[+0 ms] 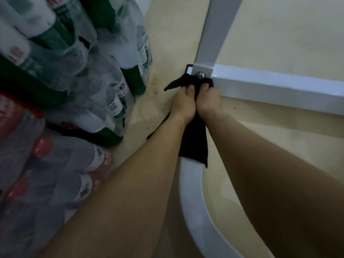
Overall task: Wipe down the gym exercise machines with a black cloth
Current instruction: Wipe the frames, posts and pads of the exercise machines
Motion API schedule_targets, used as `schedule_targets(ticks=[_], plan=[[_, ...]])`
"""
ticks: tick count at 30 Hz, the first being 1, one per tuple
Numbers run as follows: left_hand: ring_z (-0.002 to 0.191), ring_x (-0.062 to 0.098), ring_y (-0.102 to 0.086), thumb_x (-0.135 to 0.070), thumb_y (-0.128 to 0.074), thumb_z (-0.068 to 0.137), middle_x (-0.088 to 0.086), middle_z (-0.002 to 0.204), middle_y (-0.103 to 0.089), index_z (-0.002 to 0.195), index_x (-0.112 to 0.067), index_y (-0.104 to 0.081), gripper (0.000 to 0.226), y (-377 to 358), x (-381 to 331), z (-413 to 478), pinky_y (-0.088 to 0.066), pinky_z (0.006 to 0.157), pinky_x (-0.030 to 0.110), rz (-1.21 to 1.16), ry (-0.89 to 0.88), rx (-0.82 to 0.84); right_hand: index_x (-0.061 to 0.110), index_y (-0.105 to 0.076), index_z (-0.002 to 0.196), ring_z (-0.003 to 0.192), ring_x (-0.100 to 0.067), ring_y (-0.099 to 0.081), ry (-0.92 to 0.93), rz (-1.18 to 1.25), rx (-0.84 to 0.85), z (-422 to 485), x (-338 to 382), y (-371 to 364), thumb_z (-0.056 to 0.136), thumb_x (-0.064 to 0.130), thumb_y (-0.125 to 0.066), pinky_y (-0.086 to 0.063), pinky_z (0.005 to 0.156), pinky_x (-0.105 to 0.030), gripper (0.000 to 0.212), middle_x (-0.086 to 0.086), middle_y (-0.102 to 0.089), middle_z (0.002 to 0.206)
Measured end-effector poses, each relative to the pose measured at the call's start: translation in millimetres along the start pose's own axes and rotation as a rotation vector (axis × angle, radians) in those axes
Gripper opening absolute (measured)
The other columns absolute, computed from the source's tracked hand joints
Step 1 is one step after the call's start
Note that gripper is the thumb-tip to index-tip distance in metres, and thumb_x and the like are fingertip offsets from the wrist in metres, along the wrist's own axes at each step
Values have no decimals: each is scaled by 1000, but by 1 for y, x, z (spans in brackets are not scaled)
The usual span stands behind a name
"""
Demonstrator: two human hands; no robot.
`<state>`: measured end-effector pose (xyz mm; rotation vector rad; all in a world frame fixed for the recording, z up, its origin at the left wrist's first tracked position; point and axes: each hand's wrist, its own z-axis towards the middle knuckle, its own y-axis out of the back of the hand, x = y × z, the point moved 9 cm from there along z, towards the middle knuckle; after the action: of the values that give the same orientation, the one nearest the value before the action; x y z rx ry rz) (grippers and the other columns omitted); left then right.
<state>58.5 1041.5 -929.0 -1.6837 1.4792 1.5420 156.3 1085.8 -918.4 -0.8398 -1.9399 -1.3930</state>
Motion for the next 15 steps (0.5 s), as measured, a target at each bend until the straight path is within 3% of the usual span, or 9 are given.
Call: schedule_targets(ticks=[3,6,8,15], plan=[[99,27,-61,-27,-33,108,13,111,-67,119,-5,-63,39,2,17,-33,-43,78,32,11,-20,-10,-4,-54,112,107,-41,-57,93,-49,42,-34,6,0,106,21,-31,-47,87,-43,35,-29,-57,118],[99,30,-64,-28,-32,108,15,109,-68,118,-6,-63,40,9,37,-75,-49,84,37,-22,-12,-8,-7,-49,119,108,-41,-57,79,-84,107,-81,-11,-4,108,19,-28,-42,77,-37,36,-29,-53,122],[100,27,-64,-29,-32,108,13,110,-68,121,-8,-62,40,11,53,-108,-50,86,36,-39,16,14,-5,-49,123,110,-39,-57,20,-55,131,-111,-29,-5,109,28,-25,-37,74,-32,42,-28,-56,124],[115,27,-59,-35,-27,108,11,126,-64,136,-12,-53,44,18,80,-207,-45,102,40,-9,129,-120,-1,-57,120,109,-38,-59,-16,-114,227,-193,-71,-13,108,41,-21,-38,80,-33,57,-25,-62,120]])
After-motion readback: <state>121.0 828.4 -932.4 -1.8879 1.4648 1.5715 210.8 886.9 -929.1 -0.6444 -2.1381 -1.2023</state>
